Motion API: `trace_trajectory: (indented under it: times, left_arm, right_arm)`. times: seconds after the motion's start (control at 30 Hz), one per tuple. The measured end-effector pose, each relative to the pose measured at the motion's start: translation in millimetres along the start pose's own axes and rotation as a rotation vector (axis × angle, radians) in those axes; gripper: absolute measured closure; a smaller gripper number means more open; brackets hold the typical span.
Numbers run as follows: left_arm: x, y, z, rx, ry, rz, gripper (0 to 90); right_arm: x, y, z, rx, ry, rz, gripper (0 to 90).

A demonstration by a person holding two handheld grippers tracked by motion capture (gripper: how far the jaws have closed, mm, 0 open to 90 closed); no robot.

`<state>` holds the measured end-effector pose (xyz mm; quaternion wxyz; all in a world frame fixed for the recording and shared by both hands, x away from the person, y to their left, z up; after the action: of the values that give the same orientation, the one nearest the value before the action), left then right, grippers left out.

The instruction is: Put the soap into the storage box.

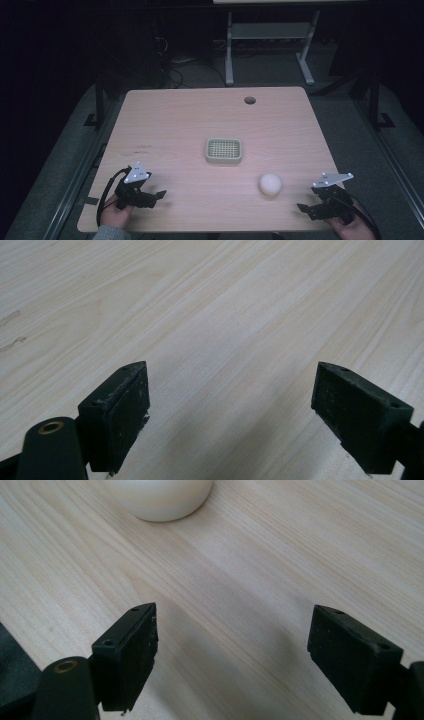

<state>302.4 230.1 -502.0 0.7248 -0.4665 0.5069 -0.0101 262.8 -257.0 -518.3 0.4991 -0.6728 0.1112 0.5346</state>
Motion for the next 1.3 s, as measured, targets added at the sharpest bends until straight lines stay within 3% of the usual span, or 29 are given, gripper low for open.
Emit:
trace_trajectory:
  times: [0.13,0.5,0.93,1.3]
  left_arm:
    - [-0.6,0.8,0.5,-0.002,-0.003,-0.002,15.2]
    - [-2.6,1.1,-0.7,0.003,-0.006,-0.007,15.3]
    - [-2.5,1.1,-0.2,0.003,-0.008,-0.008,15.3]
    - [-4.8,0.3,1.6,0.006,-0.013,-0.016,15.3]
  right_arm:
    - [0.8,-1.6,1.6,0.0,-0.006,-0.002,19.4]
    - [0.2,-11.4,12.1,-0.055,-0.013,0.021,18.1]
    - [0.2,-25.4,18.5,-0.094,-0.042,0.098,17.8]
    - [-2.0,-40.6,25.7,-0.144,-0.048,0.122,17.8]
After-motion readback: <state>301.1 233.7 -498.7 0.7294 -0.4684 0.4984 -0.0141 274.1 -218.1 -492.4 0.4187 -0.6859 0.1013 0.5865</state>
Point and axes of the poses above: each handheld gripper's, and its own axes: x roughly forward along the jaws, y roughly out of its underside, z roughly to its left, the point moved 8 cm from there along x, roughly forward along the jaws, and after that the axes turned 2 degrees about x, right-handed, at the moved point
